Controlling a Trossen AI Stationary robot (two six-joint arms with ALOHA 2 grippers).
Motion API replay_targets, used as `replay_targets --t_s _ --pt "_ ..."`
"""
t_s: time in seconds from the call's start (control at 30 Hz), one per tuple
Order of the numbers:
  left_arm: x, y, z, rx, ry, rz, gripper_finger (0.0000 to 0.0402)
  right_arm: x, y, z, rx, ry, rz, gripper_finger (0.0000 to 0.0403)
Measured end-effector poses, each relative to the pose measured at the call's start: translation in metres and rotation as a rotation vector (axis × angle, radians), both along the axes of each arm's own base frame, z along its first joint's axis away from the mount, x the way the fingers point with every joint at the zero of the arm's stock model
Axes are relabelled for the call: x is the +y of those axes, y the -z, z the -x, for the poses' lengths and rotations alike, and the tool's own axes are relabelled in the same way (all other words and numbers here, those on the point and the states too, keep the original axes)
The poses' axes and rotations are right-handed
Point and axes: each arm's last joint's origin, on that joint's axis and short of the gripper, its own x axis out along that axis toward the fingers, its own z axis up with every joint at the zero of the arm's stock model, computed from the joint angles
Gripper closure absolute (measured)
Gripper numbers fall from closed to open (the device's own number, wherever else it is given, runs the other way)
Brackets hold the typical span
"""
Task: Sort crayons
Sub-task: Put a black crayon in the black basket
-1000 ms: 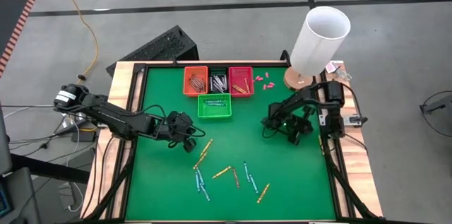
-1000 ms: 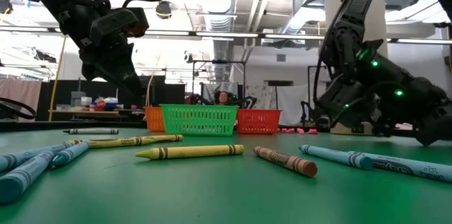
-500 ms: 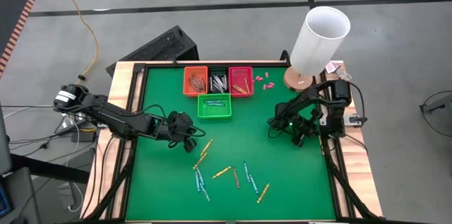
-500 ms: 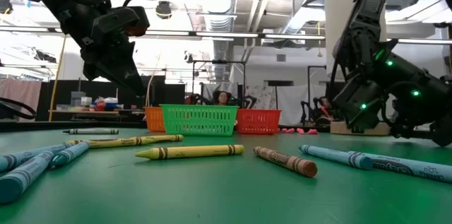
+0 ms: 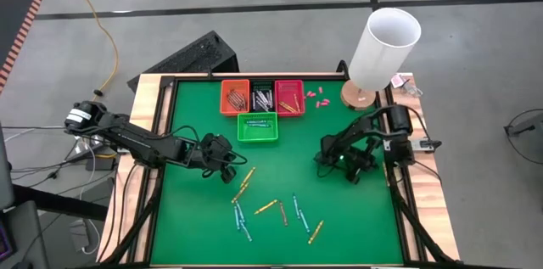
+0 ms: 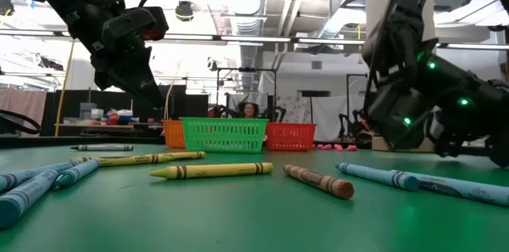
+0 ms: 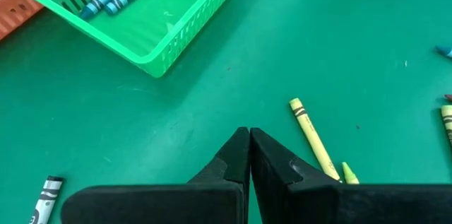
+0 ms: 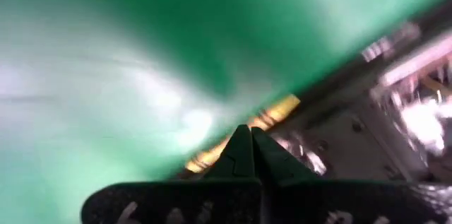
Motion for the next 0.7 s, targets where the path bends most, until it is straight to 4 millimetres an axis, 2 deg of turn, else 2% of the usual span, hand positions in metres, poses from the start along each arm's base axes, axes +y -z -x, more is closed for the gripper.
replay_targets --t_s 0.13,0.53,0.7 --pt "0.0 0.0 0.0 -0.004 -0.001 0.0 0.0401 0.004 -0.002 -0.006 -0.039 -0.098 0.046 0.0403" --pt "0.0 0.0 0.0 -0.008 -0.005 -0.002 0.0401 -0.023 0.003 0.022 0.104 -0.092 0.089 0.0403" --pt "0.0 -0.001 0.0 -0.009 -0.006 -0.002 0.0401 -0.027 0.005 0.023 0.099 -0.078 0.084 0.0403"
